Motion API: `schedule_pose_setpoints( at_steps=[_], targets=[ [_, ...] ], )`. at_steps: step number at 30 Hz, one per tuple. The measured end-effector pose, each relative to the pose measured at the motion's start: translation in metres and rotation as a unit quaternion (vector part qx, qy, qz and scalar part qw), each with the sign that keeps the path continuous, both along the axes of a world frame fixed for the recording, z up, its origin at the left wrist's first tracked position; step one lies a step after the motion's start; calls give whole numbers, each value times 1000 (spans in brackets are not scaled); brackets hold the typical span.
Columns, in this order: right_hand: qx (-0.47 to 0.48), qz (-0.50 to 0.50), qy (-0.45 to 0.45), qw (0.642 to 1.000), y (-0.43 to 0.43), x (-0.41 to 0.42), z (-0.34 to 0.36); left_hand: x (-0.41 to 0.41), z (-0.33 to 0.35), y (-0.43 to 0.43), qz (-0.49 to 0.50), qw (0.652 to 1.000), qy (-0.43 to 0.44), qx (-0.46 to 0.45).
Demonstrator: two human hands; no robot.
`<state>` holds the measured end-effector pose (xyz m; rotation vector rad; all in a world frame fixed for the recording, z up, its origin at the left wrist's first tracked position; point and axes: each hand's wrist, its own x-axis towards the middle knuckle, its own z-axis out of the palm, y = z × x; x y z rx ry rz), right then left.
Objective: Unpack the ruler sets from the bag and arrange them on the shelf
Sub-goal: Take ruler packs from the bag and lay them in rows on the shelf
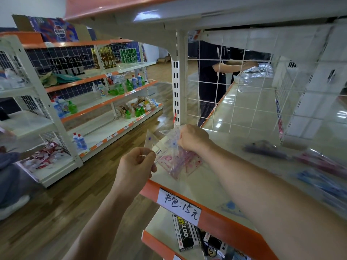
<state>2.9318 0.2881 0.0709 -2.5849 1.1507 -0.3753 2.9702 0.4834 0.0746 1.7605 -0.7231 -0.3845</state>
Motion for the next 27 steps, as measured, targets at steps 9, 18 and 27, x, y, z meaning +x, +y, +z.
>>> schedule_pose_setpoints(
  at_steps=[9, 18, 27],
  targets=[
    [85, -7, -16, 996, -3, 7, 4, 3, -2, 0, -2, 1000, 4, 5],
    [254, 4, -125, 959, -13, -39, 31, -5, 7, -10, -6, 999, 31, -4],
    [275, -24, -160, 948, -22, -188, 64, -69, 23, -65, -82, 994, 73, -20]
  ],
)
